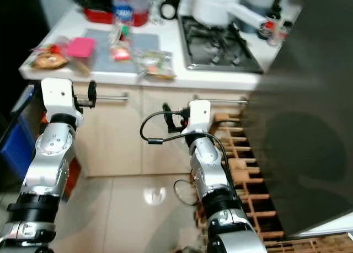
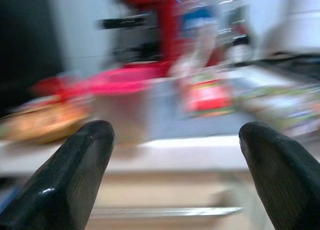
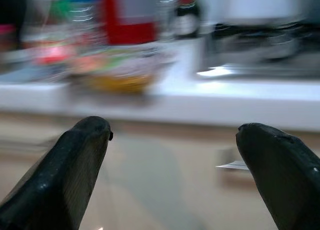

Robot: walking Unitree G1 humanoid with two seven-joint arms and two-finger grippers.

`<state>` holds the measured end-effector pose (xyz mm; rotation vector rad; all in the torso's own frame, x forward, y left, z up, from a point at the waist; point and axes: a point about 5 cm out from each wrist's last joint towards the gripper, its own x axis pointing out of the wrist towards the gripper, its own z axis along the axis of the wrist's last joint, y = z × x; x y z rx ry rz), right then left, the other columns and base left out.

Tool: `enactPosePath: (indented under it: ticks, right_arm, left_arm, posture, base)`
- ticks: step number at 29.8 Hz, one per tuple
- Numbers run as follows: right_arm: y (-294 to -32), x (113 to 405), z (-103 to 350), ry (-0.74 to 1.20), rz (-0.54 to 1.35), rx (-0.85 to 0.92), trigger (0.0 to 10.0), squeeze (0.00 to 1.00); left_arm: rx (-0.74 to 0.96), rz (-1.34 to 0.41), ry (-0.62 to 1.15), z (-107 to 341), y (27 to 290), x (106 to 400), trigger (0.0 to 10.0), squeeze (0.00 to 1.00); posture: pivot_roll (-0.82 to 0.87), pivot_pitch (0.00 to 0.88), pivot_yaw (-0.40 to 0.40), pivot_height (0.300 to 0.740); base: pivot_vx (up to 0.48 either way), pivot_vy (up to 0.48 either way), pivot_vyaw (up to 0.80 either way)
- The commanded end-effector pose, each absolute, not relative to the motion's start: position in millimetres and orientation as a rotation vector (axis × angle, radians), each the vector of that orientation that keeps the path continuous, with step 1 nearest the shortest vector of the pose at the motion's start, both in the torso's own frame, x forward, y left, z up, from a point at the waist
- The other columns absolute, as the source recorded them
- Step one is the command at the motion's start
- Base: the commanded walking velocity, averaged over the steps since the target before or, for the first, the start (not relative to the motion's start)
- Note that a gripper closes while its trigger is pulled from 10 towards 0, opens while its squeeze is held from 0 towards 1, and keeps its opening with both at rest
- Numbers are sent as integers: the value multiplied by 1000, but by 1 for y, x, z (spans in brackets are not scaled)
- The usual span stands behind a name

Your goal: Restocking fridge

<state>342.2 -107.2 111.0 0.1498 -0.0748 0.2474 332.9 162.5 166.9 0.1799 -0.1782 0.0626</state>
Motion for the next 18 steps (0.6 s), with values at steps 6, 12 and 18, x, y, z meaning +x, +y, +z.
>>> enactPosePath:
  ticks: [6,12,18]
  right_arm:
    - [-105,356,176,-306,244,202,10000,0]
    - [-117,363,185,-288,194,319,10000,0]
    - [-117,359,171,-232,187,353,10000,0]
  left_arm:
    - [209,71,-301,200,166,331,10000,0]
    - [187,3,-391,231,149,330,10000,0]
    - [170,-31,-425,247,146,327,10000,0]
  posture:
    - [21,0,-53,740]
    - [29,0,-60,740]
    - [37,0,-56,740]
  base:
    - [480,0,0]
    - [320,0,0]
    - [0,0,0]
